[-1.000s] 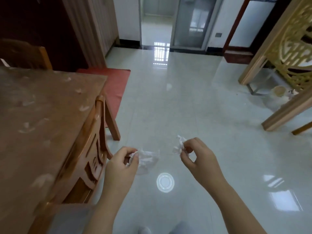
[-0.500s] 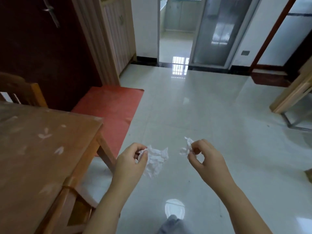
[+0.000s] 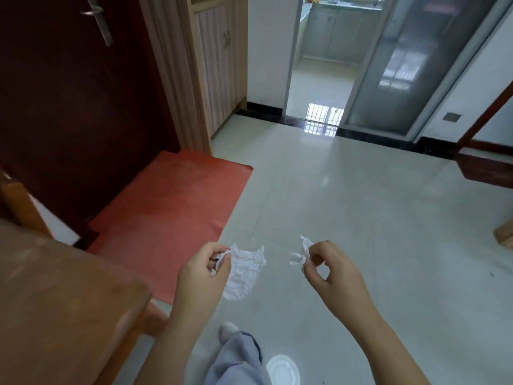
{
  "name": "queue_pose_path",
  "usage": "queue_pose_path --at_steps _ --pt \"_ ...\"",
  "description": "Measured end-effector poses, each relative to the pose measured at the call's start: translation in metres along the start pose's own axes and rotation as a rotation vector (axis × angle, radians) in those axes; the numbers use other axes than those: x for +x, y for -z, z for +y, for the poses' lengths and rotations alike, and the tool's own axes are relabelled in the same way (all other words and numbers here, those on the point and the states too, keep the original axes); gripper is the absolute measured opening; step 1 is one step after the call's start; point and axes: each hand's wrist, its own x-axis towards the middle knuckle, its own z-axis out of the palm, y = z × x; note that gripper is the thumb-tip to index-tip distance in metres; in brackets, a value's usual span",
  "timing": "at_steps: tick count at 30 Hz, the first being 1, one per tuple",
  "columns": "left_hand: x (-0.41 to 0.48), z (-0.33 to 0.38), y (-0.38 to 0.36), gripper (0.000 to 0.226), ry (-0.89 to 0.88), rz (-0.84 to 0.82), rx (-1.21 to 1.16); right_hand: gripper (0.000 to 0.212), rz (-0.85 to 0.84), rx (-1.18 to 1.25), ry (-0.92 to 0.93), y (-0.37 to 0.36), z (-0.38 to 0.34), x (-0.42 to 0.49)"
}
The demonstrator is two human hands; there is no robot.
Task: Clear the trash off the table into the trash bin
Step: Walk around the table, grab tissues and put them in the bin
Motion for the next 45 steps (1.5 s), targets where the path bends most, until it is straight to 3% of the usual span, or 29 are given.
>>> queue_pose_path --at_steps 4,9,14,17,22,29,34,36,45 --pt "0.103 -0.014 0.006 0.025 0.038 0.051 -0.051 0.014 -0.048 -0.034 0.069 -0.032 -0.019 0.108" --pt "0.207 -0.029 0.032 0.006 0.069 0.149 -0.04 0.01 -0.098 -0.062 0.218 -0.078 -0.06 0.234" --pt "0.274 -0.049 0.053 0.024 0.144 0.225 0.008 0.008 -0.224 0.016 0.28 -0.14 -0.076 0.307" --pt "0.311 -0.063 0.06 0.015 0.199 0.259 0.033 0.007 -0.316 0.036 0.302 -0.171 -0.072 0.353" --pt "0.381 -0.087 0.08 0.006 0.271 0.424 0.079 0.016 -0.415 0.067 0.384 -0.222 -0.084 0.461" --pt "0.464 -0.084 0.122 0.01 0.359 0.684 0.097 0.019 -0.525 0.115 0.679 -0.283 -0.152 0.598" --pt "0.473 -0.087 0.143 0.011 0.475 0.764 0.059 0.019 -0.572 0.179 0.713 -0.313 -0.191 0.629" --pt "0.478 -0.107 0.176 0.01 0.553 0.916 0.073 0.021 -0.699 0.22 0.807 -0.359 -0.232 0.638" --pt "0.498 -0.157 0.271 0.014 0.509 1.071 0.005 0.017 -0.848 0.255 0.903 -0.452 -0.326 0.625"
